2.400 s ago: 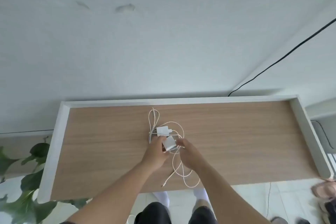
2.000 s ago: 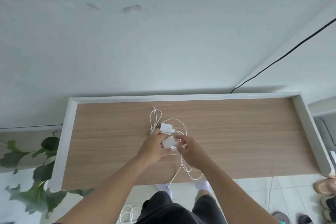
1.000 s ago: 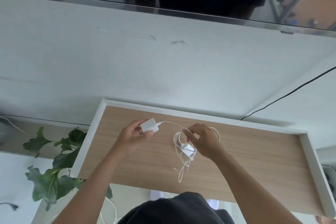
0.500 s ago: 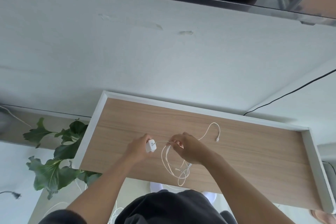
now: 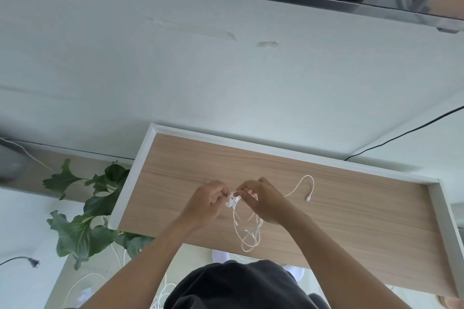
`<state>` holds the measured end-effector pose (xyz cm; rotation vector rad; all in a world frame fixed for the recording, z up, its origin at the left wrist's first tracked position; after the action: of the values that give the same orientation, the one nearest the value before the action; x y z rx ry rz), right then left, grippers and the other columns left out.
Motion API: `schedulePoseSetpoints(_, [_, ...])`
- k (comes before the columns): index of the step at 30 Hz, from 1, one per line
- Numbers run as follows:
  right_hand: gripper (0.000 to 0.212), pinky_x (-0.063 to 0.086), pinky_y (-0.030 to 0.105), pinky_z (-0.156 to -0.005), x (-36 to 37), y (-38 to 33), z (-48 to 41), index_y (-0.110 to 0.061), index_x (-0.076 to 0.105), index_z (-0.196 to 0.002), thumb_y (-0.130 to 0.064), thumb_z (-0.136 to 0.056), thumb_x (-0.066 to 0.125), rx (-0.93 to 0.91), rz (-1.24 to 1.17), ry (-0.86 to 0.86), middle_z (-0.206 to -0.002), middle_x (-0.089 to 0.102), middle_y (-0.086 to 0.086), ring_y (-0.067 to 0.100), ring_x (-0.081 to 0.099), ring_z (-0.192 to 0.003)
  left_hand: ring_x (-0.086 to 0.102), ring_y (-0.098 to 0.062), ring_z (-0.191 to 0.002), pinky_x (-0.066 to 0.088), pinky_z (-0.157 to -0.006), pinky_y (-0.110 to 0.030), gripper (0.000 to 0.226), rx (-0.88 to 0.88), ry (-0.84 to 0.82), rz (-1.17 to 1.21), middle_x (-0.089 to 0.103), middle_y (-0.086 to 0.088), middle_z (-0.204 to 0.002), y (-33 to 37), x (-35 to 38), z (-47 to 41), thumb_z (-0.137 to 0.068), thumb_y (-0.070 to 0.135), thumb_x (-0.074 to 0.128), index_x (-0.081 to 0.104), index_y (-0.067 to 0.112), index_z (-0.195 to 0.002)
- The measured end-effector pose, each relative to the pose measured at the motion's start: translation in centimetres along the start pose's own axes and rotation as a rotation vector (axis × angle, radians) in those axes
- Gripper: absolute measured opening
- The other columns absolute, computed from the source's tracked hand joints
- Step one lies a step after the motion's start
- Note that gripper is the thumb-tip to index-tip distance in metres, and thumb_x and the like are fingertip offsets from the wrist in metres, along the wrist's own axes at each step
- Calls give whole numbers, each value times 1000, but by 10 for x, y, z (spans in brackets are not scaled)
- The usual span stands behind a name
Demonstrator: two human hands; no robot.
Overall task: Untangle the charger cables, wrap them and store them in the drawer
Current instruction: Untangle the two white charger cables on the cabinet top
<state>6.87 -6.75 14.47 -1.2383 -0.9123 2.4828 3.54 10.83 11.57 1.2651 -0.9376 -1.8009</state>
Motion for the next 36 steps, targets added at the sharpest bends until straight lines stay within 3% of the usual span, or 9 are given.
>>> schedulePoseSetpoints(5, [31,52,47,-111,4,22,9,-46,71,-115,-69,-95,68,69,18,-137,-118,56,-15,13,58,-118,57,-14,-70,44,-72,-30,25,-140,-69,318,64,-13,-72,25,-2,-1,-89,19,44,55,12,-68])
schedulePoseSetpoints(8, [27,42,43,-114,-3,24,11,-36,72,-117,-58,-101,70,85,46,-91,-107,48,-21,17,48,-114,45,-17,-58,52,-69,-34,25,-162,-26,485,43,-2,-61,36,2,-3,-87,13,42,47,16,-63])
schedulePoseSetpoints(10, [32,37,39,-110,-9,24,12,-26,72,-117,-55,-104,68,89,109,-33,-98,46,-23,16,41,-107,34,-18,-57,38,-60,-35,28,-182,1,544,32,-2,-62,40,1,-1,-88,14,41,44,21,-61])
schedulePoseSetpoints(13, [31,41,48,-112,-12,27,8,-33,65,-102,-63,-98,70,72,139,19,-97,58,-18,16,44,-109,25,-17,-59,18,-63,-43,32,-176,-15,597,27,-4,-65,50,-4,3,-90,13,39,41,22,-59])
schedulePoseSetpoints(19, [42,42,40,-104,-30,21,6,-40,62,-108,-69,-85,81,-30,103,81,-102,59,-22,10,45,-108,20,-15,-58,13,-61,-41,30,-213,-21,599,34,5,-60,48,-19,0,-91,19,43,42,20,-61])
schedulePoseSetpoints(23, [63,42,19,-100,-37,18,15,-47,59,-129,-66,-77,89,-88,-36,6,-113,56,-23,-1,44,-116,24,-17,-58,21,-57,-36,46,-211,-65,381,36,0,-64,44,-34,-5,-107,43,60,56,23,-66])
schedulePoseSetpoints(27, [34,42,14,-92,-51,14,19,-40,67,-130,-50,-100,77,-117,-39,10,-116,65,-27,-9,55,-111,29,-10,-55,28,-54,-21,42,-81,-162,231,35,7,-61,59,-37,-3,-107,48,68,73,15,-81])
schedulePoseSetpoints(31, [11,41,3,-81,-69,3,21,-33,78,-115,-36,-108,70,-126,-83,130,-106,77,-20,-7,62,-106,41,-11,-65,34,-60,-24,31,-79,-269,164,51,7,-71,60,-27,-6,-104,50,74,82,21,-96])
schedulePoseSetpoints(36, [10,52,27,-91,-79,-7,20,-31,83,-110,-35,-103,77,-202,-155,189,-105,77,-13,9,67,-100,63,-5,-74,48,-70,-26,18,-32,-83,150,80,5,-91,57,-37,-16,-109,38,69,82,26,-104])
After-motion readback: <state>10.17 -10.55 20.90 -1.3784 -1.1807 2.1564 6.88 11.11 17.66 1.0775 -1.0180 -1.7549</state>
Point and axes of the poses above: each hand's wrist, its own z-axis away from the middle knuckle, its own x-axis out of the palm, y = z × x, the point moved 8 cm from there along -z, towards the middle knuckle
